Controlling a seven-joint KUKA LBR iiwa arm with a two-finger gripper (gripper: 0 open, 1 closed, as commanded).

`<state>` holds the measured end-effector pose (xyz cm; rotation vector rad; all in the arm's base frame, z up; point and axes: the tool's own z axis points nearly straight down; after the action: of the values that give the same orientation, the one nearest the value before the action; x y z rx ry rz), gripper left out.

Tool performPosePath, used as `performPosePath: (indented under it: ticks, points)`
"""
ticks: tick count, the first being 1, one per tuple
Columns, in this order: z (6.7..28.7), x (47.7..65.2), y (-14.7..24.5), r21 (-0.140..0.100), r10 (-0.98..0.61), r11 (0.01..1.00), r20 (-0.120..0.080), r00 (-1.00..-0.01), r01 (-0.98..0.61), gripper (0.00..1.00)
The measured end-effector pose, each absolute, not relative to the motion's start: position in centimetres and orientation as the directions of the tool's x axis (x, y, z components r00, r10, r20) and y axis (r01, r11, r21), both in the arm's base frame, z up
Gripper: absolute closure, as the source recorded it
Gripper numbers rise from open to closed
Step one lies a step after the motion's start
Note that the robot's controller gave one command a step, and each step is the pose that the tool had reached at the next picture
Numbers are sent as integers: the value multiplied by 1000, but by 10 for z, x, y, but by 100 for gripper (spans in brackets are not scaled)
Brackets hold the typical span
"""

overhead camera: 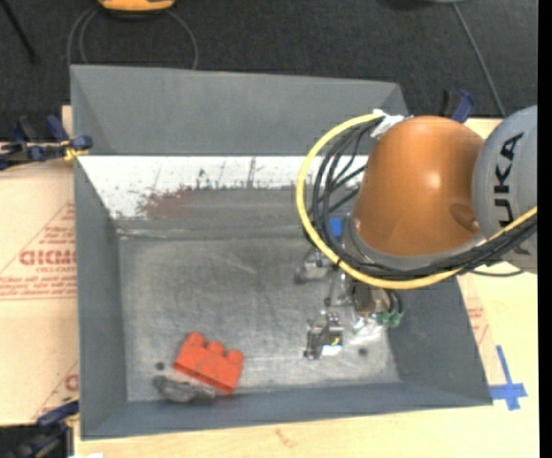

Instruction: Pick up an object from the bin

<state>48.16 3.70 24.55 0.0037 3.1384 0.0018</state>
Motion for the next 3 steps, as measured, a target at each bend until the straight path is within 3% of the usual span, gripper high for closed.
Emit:
performPosePath:
  ticks: [1, 2, 3]
  points:
    - [141, 484, 125, 2, -8, 1000, 5, -1000, -8, 0]
    - [75, 485, 160, 0, -134, 991, -9, -991, -134, 0]
    - [78, 486, 160, 2, -129, 992, -15, -992, -129, 100]
